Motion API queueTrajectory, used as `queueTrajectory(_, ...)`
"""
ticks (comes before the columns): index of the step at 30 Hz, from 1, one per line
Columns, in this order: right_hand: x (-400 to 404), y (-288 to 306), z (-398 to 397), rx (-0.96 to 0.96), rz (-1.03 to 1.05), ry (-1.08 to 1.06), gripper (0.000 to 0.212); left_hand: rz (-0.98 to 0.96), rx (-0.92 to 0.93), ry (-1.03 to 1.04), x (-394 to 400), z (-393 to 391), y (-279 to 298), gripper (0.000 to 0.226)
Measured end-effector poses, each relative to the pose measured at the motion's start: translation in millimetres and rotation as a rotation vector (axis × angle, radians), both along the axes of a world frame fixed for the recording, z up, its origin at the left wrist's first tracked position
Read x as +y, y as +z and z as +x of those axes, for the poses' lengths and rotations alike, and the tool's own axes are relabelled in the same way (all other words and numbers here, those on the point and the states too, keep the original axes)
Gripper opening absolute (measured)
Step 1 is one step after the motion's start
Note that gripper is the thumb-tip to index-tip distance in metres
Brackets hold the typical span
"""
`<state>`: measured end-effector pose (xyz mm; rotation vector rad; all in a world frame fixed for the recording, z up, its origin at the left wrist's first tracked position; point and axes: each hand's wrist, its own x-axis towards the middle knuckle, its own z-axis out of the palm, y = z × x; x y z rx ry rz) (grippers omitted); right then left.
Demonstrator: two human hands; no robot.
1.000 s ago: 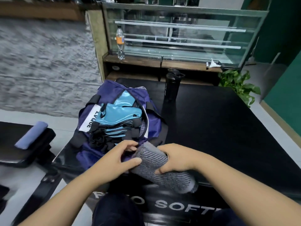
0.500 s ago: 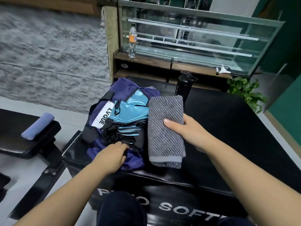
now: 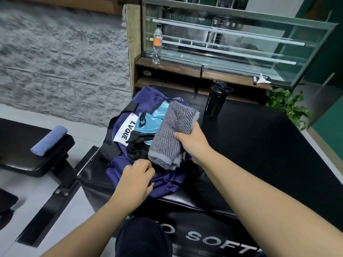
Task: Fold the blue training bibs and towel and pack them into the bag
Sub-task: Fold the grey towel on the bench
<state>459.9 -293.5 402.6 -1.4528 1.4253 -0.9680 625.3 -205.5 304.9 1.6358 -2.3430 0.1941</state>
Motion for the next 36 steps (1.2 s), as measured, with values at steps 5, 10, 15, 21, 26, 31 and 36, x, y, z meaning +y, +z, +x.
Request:
queueTrajectory(5,-5.9,1.4,12.9,0.098,-0.121,-0.002,0.046,-0.191,-0.050,-0.101,13.5,5.7,17.3,0.021)
queueTrajectory(10,-4.0,-7.5,15.1,0.149,-0.180,0.000,0.045,-0.224,-0.141,-0.112,9.7,25.2,42.4,0.032)
queueTrajectory(15,1.3,-11.7,10.8,0.121,-0.160,0.037,0.060,0.013,-0.205,0.030,-6.2,50.3,55.5,0.043)
queueTrajectory(21,9.3,-10.0,13.4,0.159,-0.205,0.013,0.055,0.089,0.056,-0.299,-3.8,39.5,52.0,0.024)
queueTrajectory(26,30.7,-15.4,16.7,0.078,-0.199,0.145,0.061,0.039,0.338,-0.233,-2.6,29.4,59.2,0.025)
queueTrajectory(31,20.8,-7.5,-0.3,0.517,-0.313,0.569,0.076,-0.119,-0.033,-0.266,-8.9,38.1,77.9,0.046)
queueTrajectory(36,12.7,16.2,-8.1,0.726,-0.300,0.767,0.073,-0.096,-0.281,-0.218,-29.5,89.8,97.1,0.051)
